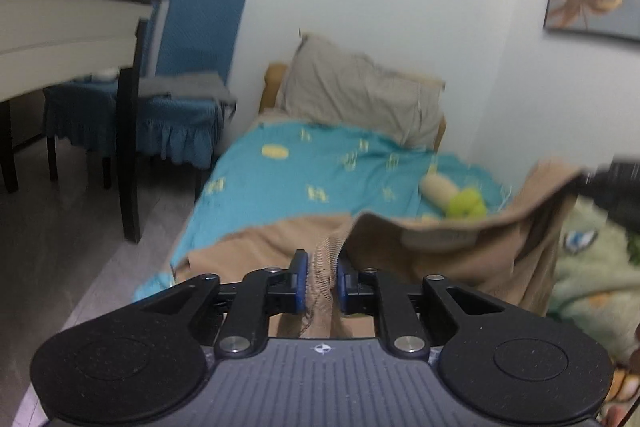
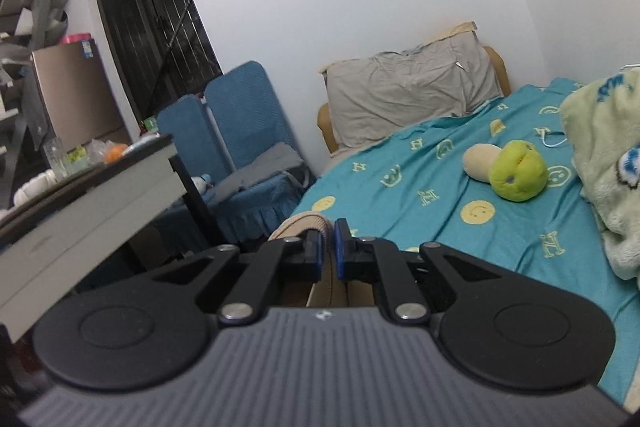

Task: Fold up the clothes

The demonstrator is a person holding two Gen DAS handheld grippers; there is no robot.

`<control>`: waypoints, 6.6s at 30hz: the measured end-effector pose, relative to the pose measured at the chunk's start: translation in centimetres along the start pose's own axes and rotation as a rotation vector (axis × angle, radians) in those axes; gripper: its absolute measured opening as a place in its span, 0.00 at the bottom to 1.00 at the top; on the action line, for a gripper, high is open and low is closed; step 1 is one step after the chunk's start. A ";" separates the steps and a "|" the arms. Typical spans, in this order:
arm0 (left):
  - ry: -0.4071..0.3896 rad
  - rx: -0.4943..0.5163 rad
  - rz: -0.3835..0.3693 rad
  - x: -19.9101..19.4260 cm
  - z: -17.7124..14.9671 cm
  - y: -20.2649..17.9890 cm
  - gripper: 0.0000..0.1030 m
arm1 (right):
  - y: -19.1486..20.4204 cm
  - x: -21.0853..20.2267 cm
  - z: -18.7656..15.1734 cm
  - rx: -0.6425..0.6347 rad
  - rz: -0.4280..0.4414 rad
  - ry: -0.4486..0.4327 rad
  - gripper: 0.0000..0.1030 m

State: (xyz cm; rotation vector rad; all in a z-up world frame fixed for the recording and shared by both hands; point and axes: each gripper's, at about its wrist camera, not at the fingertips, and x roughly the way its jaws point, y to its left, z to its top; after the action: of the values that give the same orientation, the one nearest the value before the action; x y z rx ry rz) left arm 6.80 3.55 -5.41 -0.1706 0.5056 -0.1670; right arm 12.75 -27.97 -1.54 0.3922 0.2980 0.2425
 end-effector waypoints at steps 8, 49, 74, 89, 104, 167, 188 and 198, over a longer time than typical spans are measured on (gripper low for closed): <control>0.127 -0.041 0.054 4.6 -0.8 1.1 0.48 | 0.2 -1.1 -0.2 0.001 0.015 -0.043 0.09; -0.727 -0.065 0.187 -32.8 32.5 -7.2 0.74 | 16.3 -23.4 28.1 -0.023 -0.137 -0.514 0.71; -0.268 -0.002 0.269 16.0 27.1 -2.1 0.77 | -3.9 11.5 19.0 -0.067 -0.348 -0.145 0.71; 0.275 0.105 0.275 50.6 11.7 5.0 0.77 | -19.8 40.7 1.8 0.011 -0.331 0.426 0.76; 0.202 0.128 0.081 35.3 15.3 1.9 0.99 | -10.2 25.6 5.0 0.043 -0.126 0.213 0.91; 0.154 -0.102 0.586 32.8 13.0 17.2 0.27 | -10.5 9.1 -1.3 0.196 -0.380 0.105 0.91; 0.799 -0.232 0.208 9.6 -4.4 13.1 0.45 | -7.9 5.3 -1.7 0.055 -0.414 0.090 0.91; 0.850 -0.033 0.265 7.8 -3.8 10.7 0.02 | -7.5 5.1 -3.0 0.012 -0.448 0.156 0.91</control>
State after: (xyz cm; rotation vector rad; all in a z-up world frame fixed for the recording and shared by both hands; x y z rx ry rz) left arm 12.86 11.93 -14.51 -0.0548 1.3694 0.0393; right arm 17.78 -32.24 -8.42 0.3090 0.5315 -0.1691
